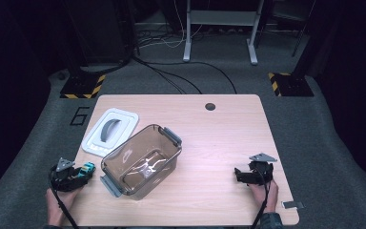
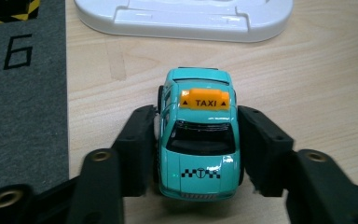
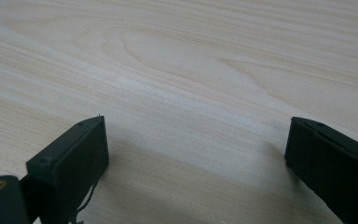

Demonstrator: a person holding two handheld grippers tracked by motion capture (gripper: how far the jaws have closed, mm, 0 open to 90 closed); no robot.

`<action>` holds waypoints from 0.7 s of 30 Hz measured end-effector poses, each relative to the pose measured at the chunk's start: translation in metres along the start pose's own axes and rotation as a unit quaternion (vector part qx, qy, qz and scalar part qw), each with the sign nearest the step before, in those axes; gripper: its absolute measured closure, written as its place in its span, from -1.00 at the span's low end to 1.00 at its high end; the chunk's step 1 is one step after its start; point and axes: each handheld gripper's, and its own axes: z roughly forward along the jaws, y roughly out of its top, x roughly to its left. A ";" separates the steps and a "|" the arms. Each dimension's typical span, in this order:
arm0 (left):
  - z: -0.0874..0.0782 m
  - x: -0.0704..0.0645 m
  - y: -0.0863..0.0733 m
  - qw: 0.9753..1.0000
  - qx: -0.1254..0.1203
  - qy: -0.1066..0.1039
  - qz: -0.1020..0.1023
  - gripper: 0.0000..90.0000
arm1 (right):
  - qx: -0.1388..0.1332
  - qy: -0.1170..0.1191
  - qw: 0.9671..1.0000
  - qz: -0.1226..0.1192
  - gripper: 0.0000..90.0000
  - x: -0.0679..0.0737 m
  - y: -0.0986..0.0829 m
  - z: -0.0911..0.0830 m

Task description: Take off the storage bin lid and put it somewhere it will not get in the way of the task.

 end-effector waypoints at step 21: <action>0.000 0.000 0.001 1.000 0.004 -0.001 0.005 0.12 | 0.000 0.000 1.000 0.001 -0.88 0.000 0.000 0.000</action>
